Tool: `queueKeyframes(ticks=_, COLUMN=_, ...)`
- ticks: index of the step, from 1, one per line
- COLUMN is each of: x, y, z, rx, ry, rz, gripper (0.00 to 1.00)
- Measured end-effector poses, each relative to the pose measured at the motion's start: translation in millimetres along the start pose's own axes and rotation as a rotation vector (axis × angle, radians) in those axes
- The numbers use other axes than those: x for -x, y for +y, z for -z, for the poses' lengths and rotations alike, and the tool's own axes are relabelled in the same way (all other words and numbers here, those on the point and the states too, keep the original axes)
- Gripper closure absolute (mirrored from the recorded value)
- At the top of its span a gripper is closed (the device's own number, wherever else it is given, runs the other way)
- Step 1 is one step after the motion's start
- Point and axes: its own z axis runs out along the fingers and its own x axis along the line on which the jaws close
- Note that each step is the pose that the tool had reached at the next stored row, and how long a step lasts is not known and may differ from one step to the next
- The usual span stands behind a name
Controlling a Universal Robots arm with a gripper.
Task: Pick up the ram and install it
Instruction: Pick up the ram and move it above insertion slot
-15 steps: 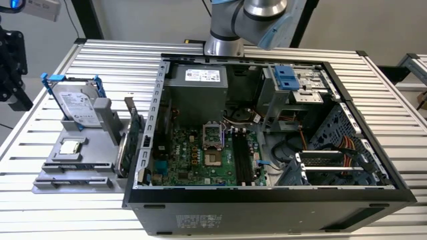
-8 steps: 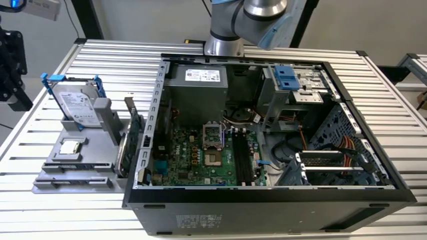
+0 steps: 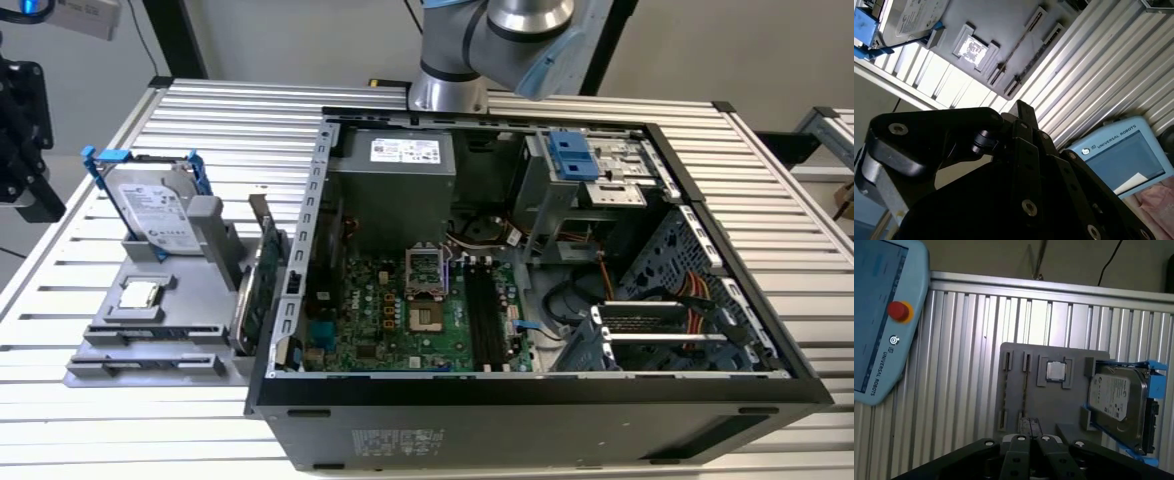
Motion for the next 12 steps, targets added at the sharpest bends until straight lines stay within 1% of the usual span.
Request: queueKeyframes(ticks=12, x=-0.1, y=-0.1, z=0.0, rx=0.0003, ry=0.0013, rz=0.028, gripper=1.00)
